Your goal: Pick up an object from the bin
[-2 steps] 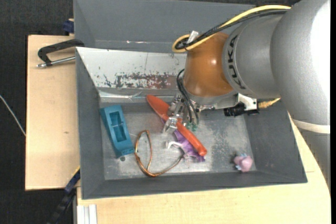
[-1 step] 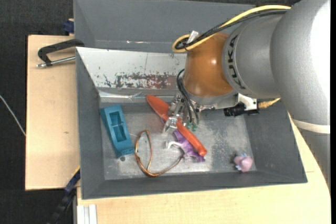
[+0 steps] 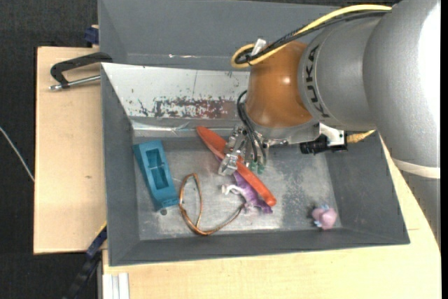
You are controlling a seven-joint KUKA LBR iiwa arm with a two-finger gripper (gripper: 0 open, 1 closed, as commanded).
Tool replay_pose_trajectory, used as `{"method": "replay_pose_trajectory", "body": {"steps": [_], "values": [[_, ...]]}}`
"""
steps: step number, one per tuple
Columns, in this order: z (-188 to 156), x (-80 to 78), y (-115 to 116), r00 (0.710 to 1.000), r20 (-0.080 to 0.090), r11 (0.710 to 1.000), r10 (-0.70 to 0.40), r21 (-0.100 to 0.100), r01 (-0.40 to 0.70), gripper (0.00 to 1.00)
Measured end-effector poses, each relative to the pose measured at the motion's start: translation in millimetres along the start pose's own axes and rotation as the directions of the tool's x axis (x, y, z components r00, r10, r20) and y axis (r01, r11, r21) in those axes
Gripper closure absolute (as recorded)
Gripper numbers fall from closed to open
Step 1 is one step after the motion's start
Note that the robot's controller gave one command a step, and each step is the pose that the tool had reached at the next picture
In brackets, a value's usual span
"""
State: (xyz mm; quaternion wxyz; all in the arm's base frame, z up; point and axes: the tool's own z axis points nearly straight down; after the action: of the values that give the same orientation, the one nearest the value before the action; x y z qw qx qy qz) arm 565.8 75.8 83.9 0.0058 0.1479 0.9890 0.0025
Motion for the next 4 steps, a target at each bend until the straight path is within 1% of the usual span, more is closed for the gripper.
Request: {"method": "replay_pose_trajectory", "body": {"steps": [1,2,4], "values": [[-20.7,-0.6,-0.5,1.000,0.000,1.000,0.001,0.002,-0.001,1.00],[-41.7,0.6,-0.7,1.000,-0.007,1.000,0.000,0.004,0.000,1.00],[-73.9,-0.2,0.0,1.000,-0.007,1.000,0.000,0.004,0.000,1.00]]}}
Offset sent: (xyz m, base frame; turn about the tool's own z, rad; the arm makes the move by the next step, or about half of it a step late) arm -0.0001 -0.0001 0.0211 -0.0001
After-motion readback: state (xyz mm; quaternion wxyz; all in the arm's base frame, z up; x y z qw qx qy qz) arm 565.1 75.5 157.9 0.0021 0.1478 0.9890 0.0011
